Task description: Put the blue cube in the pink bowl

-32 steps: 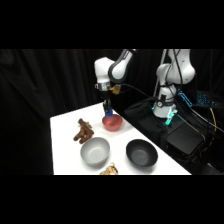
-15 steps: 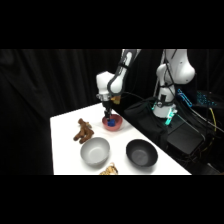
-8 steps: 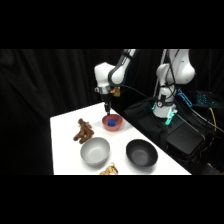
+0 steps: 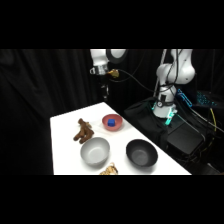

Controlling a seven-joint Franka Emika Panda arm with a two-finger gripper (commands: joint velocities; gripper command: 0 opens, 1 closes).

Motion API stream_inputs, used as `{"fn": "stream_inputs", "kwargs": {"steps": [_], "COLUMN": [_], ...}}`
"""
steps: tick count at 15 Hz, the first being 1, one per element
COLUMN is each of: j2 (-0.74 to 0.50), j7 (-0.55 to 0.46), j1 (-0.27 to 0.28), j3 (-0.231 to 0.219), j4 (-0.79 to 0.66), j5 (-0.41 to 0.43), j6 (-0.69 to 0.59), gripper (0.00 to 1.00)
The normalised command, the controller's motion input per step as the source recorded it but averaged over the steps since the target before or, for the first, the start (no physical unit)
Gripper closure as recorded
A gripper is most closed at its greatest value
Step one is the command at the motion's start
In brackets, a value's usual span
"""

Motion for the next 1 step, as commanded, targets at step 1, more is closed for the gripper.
{"fn": "stream_inputs", "kwargs": {"steps": [1], "j2": [-0.18], "j7": [-0.01], "j1": [-0.040], "j3": [0.015], "j4": [0.32], "j5": [-0.122], "j6": [-0.44], "gripper": [0.00]}}
